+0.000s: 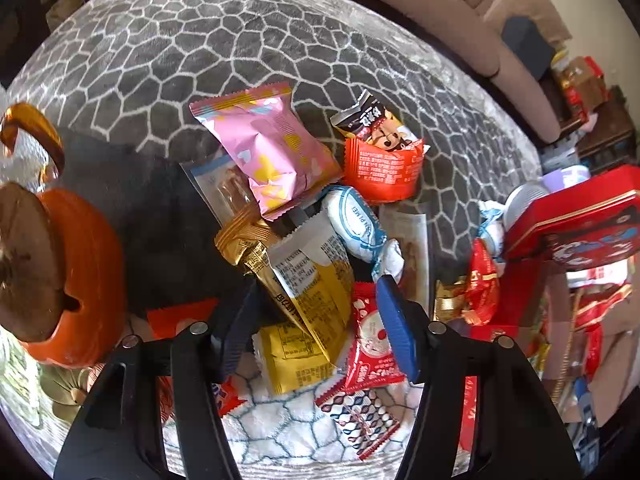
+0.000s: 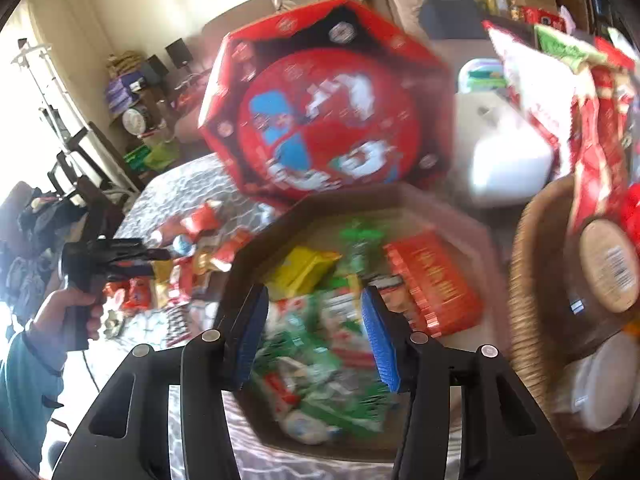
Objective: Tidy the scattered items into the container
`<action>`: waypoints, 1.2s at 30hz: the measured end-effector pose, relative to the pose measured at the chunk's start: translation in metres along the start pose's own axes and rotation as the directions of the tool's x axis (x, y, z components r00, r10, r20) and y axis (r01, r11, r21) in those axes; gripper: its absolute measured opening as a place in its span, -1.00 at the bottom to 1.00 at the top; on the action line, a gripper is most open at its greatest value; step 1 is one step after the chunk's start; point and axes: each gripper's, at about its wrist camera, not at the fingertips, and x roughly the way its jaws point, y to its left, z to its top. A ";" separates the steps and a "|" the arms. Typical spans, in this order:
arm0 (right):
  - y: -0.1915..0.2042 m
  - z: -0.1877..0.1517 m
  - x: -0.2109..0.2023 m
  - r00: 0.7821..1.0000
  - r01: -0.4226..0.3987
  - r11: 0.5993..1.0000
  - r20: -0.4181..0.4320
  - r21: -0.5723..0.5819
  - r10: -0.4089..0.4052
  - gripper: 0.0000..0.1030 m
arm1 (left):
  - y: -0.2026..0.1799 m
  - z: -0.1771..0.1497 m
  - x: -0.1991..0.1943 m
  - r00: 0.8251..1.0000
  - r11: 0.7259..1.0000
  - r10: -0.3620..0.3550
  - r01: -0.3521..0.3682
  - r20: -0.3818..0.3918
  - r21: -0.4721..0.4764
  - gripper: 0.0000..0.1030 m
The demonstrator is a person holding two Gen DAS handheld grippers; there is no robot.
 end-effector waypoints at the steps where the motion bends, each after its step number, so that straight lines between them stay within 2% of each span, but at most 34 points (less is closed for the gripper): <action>1: 0.004 -0.003 0.007 1.000 -0.020 1.000 -0.008 0.004 0.020 -0.03 | 0.000 0.001 0.001 1.000 1.000 0.009 -0.009 0.004 0.002 0.08; 2: 0.005 -0.004 0.011 0.999 -0.036 0.999 -0.014 0.007 0.037 -0.03 | -0.001 0.002 0.001 1.000 1.000 0.016 -0.016 0.010 0.004 0.05; 4: 0.009 -0.009 0.015 0.998 -0.050 0.999 -0.023 -0.001 0.050 -0.03 | -0.002 0.002 0.001 0.999 0.999 0.030 -0.030 0.036 0.013 -0.37; 6: 0.010 -0.013 0.018 0.998 -0.052 0.999 -0.028 -0.002 0.052 -0.03 | -0.006 0.000 -0.004 0.997 0.999 0.016 -0.019 0.070 0.045 -0.59; 9: 0.005 -0.017 0.020 0.998 -0.051 0.999 -0.030 0.018 0.052 -0.01 | -0.014 -0.002 -0.011 0.995 0.997 0.009 -0.016 0.096 0.072 -0.71; 13: 0.004 -0.022 0.024 0.998 -0.055 0.998 -0.037 0.016 0.056 0.02 | -0.032 -0.008 -0.031 0.991 0.991 0.008 -0.027 0.134 0.135 -0.73; 14: 0.006 -0.023 0.025 0.998 -0.054 0.998 -0.039 0.010 0.055 0.02 | -0.042 -0.013 -0.041 0.986 0.982 0.013 -0.043 0.164 0.185 -0.73; 16: 0.007 -0.024 0.023 0.997 -0.062 0.998 -0.036 0.006 0.062 0.02 | -0.068 -0.033 -0.066 0.966 0.938 0.023 -0.109 0.256 0.329 -0.73; 17: 0.007 -0.024 0.022 0.997 -0.070 0.998 -0.032 0.011 0.070 0.02 | -0.081 -0.046 -0.077 0.951 0.906 0.031 -0.157 0.307 0.394 -0.73; 18: 0.006 -0.023 0.019 0.997 -0.078 0.997 -0.026 0.021 0.079 0.02 | -0.098 -0.066 -0.090 0.926 0.850 0.026 -0.219 0.377 0.479 -0.73; 20: 0.004 -0.020 0.014 0.993 -0.117 0.992 -0.015 0.051 0.118 0.03 | -0.121 -0.102 -0.106 0.892 0.754 -0.006 -0.293 0.452 0.588 -0.73; 21: 0.000 -0.015 0.009 0.985 -0.170 0.981 -0.008 0.092 0.171 0.04 | -0.131 -0.122 -0.113 0.881 0.707 -0.046 -0.304 0.471 0.638 -0.73; 22: -0.003 -0.012 0.006 0.975 -0.218 0.967 -0.001 0.130 0.220 0.16 | -0.139 -0.137 -0.117 0.871 0.674 -0.075 -0.315 0.486 0.668 -0.73; 23: -0.006 -0.007 0.002 0.959 -0.280 0.943 0.011 0.177 0.283 0.30 | -0.145 -0.150 -0.121 0.859 0.640 -0.105 -0.326 0.500 0.695 -0.73; 24: -0.010 -0.002 -0.001 0.935 -0.350 0.910 0.019 0.223 0.355 0.37 | -0.151 -0.164 -0.125 0.844 0.603 -0.135 -0.346 0.519 0.719 -0.73; 25: -0.012 0.005 -0.004 0.899 -0.427 0.864 0.017 0.267 0.438 0.45 | -0.157 -0.177 -0.126 0.822 0.563 -0.151 -0.385 0.549 0.732 -0.73; 26: -0.012 0.009 -0.006 0.871 -0.472 0.831 0.011 0.294 0.491 0.47 | -0.165 -0.194 -0.127 0.790 0.501 -0.171 -0.445 0.589 0.743 -0.73; 27: -0.010 0.013 -0.006 0.840 -0.512 0.798 -0.010 0.320 0.543 0.48 | -0.171 -0.212 -0.127 0.751 0.425 -0.200 -0.512 0.629 0.746 -0.73; 28: -0.007 0.016 -0.007 0.818 -0.531 0.777 -0.034 0.338 0.574 0.48 | -0.176 -0.225 -0.126 0.724 0.371 -0.215 -0.560 0.655 0.741 -0.73; 30: -0.003 0.020 -0.008 0.804 -0.535 0.765 -0.063 0.360 0.592 0.48 | -0.187 -0.249 -0.120 0.679 0.264 -0.253 -0.636 0.689 0.725 -0.73; 31: 0.000 0.022 -0.008 0.791 -0.541 0.752 -0.077 0.377 0.607 0.48 | -0.191 -0.261 -0.116 0.651 0.204 -0.273 -0.680 0.708 0.704 -0.73; 33: 0.003 0.025 -0.010 0.765 -0.565 0.724 -0.077 0.397 0.639 0.48 | -0.198 -0.290 -0.104 0.576 0.067 -0.340 -0.773 0.743 0.630 -0.73; 34: 0.006 0.026 -0.011 0.760 -0.568 0.717 -0.077 0.404 0.645 0.48 | -0.200 -0.300 -0.099 0.561 0.023 -0.363 -0.793 0.745 0.608 -0.73; 36: 0.006 0.025 -0.011 0.753 -0.571 0.706 -0.074 0.419 0.653 0.48 | -0.206 -0.313 -0.086 0.542 -0.045 -0.385 -0.820 0.748 0.571 -0.73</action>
